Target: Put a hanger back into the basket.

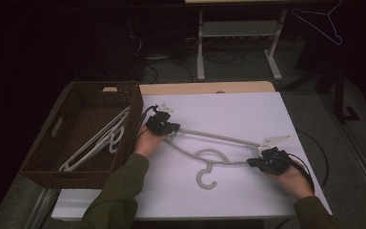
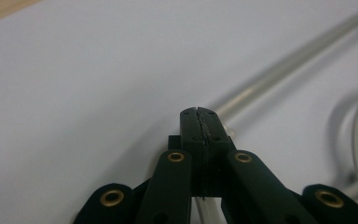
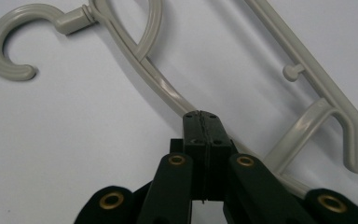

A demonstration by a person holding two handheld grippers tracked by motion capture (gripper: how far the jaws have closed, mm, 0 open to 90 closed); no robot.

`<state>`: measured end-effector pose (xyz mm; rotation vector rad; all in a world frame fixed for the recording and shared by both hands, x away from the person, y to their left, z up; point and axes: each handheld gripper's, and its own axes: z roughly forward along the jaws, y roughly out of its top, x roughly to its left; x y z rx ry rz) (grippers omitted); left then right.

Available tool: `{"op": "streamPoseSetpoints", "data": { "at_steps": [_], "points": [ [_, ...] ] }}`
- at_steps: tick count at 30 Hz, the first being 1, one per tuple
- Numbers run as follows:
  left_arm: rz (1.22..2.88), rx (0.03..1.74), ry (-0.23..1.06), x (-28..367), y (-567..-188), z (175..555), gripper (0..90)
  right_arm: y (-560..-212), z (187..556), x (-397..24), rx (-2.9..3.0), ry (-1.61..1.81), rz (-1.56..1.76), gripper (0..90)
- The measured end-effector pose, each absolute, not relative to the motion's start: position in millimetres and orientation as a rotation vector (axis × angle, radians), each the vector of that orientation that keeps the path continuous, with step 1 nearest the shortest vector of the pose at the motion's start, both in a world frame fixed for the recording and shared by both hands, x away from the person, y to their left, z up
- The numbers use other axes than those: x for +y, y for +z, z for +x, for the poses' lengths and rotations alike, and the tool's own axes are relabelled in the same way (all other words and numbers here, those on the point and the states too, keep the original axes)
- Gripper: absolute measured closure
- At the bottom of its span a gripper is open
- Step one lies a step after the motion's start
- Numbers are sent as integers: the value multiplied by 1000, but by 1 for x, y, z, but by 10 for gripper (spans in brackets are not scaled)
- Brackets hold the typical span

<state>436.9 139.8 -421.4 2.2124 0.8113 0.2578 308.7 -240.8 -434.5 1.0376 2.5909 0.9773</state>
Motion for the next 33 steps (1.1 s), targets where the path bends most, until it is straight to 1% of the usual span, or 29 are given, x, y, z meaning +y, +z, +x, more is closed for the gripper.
{"op": "streamPoseSetpoints", "data": {
  "at_steps": [1, 4, 9, 10, 11, 14, 20, 30, 32, 33],
  "points": [
    [2231, 771, 240, 140, -421, 429, 900, -434, 309, -241, 2589, 978, 1043, 898],
    [2253, 734, 213, 137, -424, 420, 900, -435, 309, -242, 2585, 978, 1051, 898],
    [2371, 671, 137, 132, -433, 408, 900, -434, 310, -242, 2563, 973, 1068, 898],
    [2355, 673, 136, 132, -434, 406, 900, -434, 312, -242, 2558, 967, 1054, 898],
    [2352, 681, 105, 132, -434, 405, 900, -434, 314, -243, 2549, 972, 1059, 898],
    [2351, 669, 65, 131, -433, 400, 900, -434, 315, -243, 2542, 969, 1075, 898],
    [2403, 627, 33, 131, -430, 387, 900, -433, 323, -244, 2511, 964, 1082, 899],
    [2417, 550, -63, 134, -430, 347, 900, -432, 343, -245, 2468, 989, 1122, 898],
    [2418, 517, -103, 133, -431, 333, 900, -432, 350, -242, 2461, 971, 1132, 898],
    [2418, 517, -103, 133, -431, 333, 900, -432, 350, -242, 2461, 971, 1132, 898]
  ]
}}
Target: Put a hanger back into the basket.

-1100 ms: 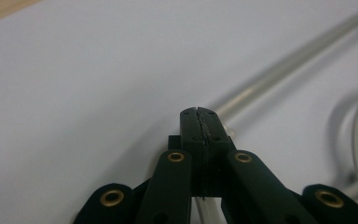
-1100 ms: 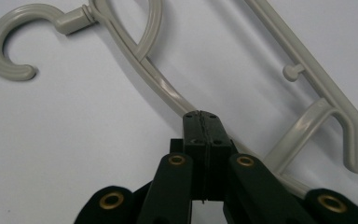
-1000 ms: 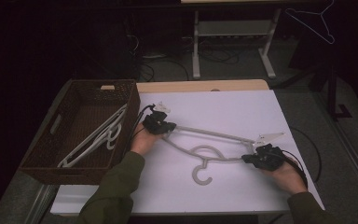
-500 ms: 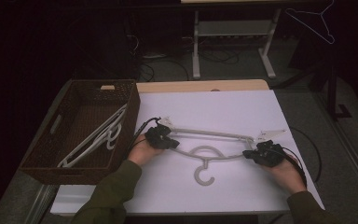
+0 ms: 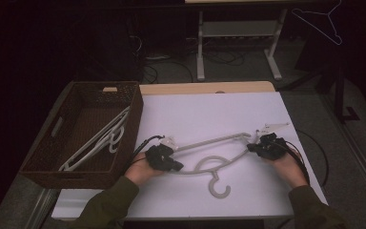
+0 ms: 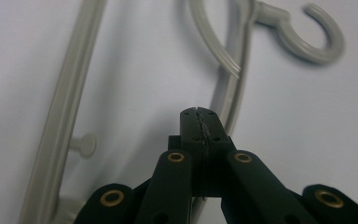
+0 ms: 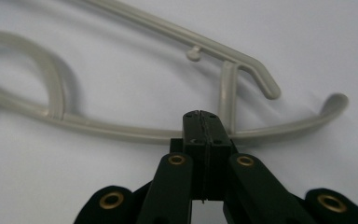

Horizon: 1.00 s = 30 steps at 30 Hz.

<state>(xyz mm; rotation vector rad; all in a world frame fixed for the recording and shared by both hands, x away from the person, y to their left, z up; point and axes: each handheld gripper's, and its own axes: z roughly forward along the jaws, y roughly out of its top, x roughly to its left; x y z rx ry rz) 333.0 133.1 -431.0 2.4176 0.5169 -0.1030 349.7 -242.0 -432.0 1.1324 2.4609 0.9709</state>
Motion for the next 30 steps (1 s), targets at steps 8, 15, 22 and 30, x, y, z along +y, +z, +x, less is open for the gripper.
{"op": "streamPoseSetpoints", "data": {
  "at_steps": [8, 15, 22, 30],
  "points": [
    [2361, 485, -101, 136, -429, 324, 900, -434, 356, -241, 2442, 980, 1146, 897],
    [2302, 454, -77, 134, -421, 316, 695, -426, 343, -241, 2421, 1064, 1158, 579],
    [2323, 417, -51, 117, -426, 310, 559, -413, 319, -238, 2401, 1181, 1142, 303],
    [2377, 385, -14, 98, -435, 308, 623, -416, 297, -235, 2402, 1230, 1119, 288]
  ]
}}
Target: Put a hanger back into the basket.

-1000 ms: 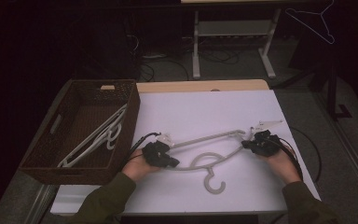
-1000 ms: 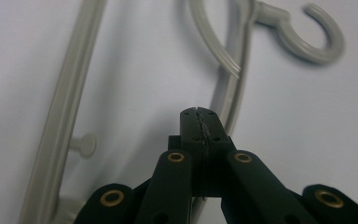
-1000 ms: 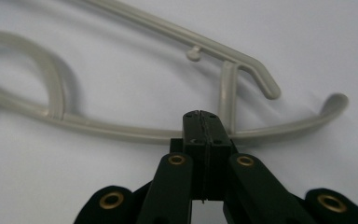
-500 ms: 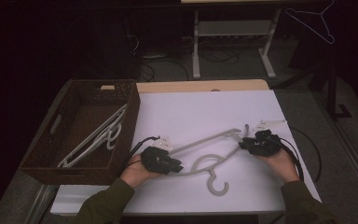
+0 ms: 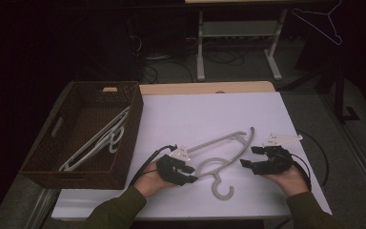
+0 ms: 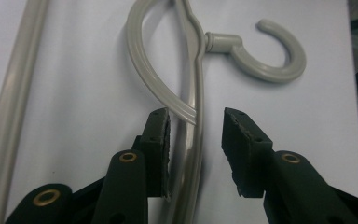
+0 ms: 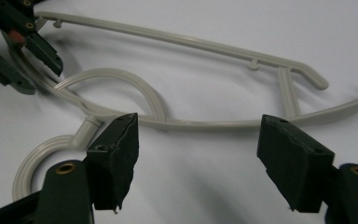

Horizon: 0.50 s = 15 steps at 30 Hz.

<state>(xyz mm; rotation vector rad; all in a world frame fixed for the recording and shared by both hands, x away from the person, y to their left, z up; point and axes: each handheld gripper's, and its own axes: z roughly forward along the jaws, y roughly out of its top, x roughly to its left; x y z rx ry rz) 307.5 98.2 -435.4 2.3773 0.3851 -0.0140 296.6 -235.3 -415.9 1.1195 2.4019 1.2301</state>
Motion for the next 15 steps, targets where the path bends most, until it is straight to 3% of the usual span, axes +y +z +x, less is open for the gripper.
{"op": "streamPoseSetpoints", "data": {
  "at_steps": [8, 15],
  "points": [
    [2415, 362, 47, 94, -441, 306, 720, -419, 296, -231, 2417, 1205, 1092, 281],
    [2429, 333, 85, 93, -441, 302, 740, -418, 295, -234, 2396, 1216, 1116, 282]
  ]
}}
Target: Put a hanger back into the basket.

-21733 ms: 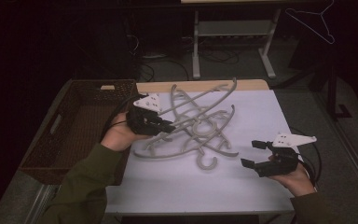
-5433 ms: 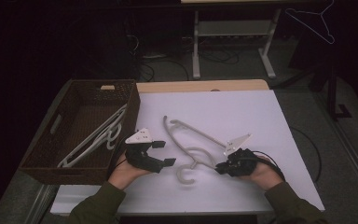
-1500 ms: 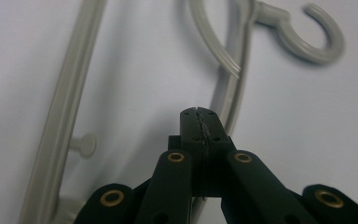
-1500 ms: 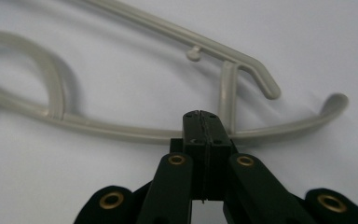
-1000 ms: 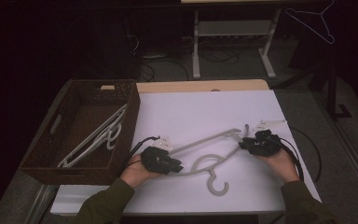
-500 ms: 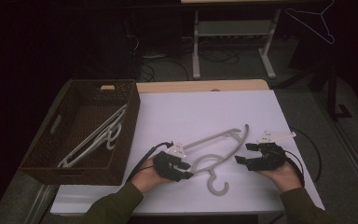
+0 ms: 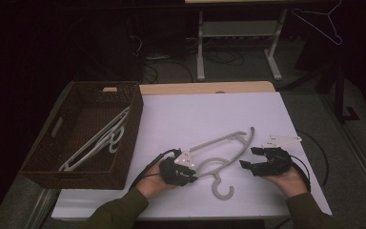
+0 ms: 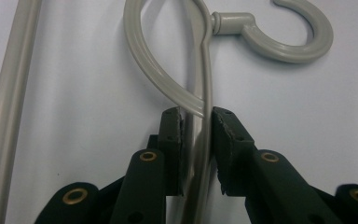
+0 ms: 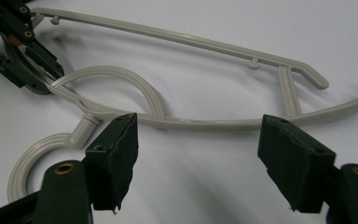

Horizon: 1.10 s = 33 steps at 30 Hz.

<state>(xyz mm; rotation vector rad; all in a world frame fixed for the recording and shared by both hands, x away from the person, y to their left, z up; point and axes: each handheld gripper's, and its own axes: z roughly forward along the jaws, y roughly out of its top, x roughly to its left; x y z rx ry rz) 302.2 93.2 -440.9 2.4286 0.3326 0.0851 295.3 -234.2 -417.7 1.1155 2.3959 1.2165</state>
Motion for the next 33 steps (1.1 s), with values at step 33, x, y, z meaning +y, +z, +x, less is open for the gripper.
{"op": "streamPoseSetpoints", "data": {
  "at_steps": [33],
  "points": [
    [2383, 362, 44, 93, -433, 306, 818, -427, 263, -167, 2771, 1221, 824, 472]
  ]
}}
